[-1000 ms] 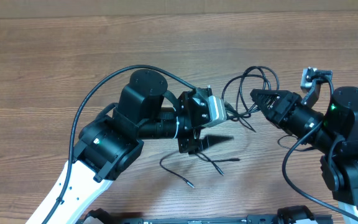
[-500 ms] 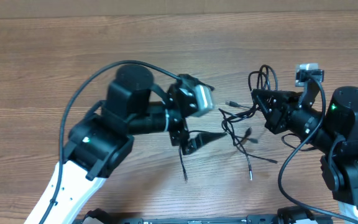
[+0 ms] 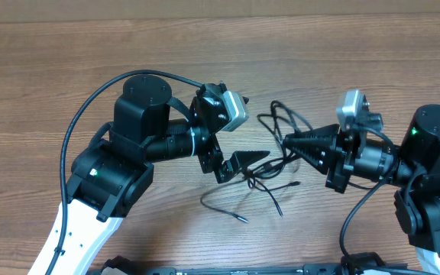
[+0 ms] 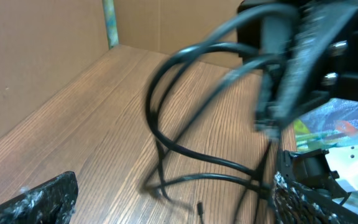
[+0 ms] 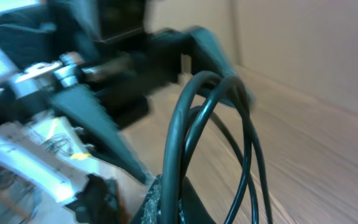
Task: Untangle cables
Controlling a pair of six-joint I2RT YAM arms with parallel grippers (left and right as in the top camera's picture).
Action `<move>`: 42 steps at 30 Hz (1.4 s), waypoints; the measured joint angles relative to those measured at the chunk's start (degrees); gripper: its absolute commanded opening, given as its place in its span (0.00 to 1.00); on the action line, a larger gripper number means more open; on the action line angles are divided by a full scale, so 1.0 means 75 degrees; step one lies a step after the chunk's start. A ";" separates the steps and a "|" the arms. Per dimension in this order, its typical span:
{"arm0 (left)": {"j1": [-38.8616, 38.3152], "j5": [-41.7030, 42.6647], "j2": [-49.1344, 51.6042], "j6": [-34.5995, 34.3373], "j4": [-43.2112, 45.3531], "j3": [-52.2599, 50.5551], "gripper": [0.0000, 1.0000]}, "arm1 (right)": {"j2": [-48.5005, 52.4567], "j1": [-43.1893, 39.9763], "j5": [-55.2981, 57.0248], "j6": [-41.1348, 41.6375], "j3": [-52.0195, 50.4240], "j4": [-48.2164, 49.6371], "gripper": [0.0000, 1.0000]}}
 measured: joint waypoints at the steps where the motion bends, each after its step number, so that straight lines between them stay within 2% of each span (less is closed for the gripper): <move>1: 0.0000 0.0000 0.0000 0.0000 0.0003 0.0000 1.00 | 0.0000 0.0000 -0.0248 -0.0038 0.0000 0.0114 0.04; 9: 0.0000 0.0003 0.0000 -0.0026 0.0163 0.0000 1.00 | 0.0000 0.0000 -0.1559 -0.0201 0.0000 0.0425 0.04; 23: -0.0006 0.0233 0.0606 -0.0638 0.0807 0.0009 1.00 | 0.0006 0.0000 -0.2632 -0.0227 0.0000 0.0434 0.04; 29: -0.0006 0.1195 0.0892 -0.0653 0.1591 0.0009 1.00 | 0.0012 0.0000 -0.2871 -0.0230 0.0000 0.0446 0.04; 37: -0.0006 0.2425 0.0903 -0.0883 0.1620 0.0009 1.00 | 0.0015 0.0000 -0.2990 -0.0224 0.0000 0.0644 0.04; 42: -0.0006 0.2798 0.0903 -0.1029 0.1629 0.0009 1.00 | 0.0015 0.0000 -0.3022 -0.0227 0.0000 0.0667 0.04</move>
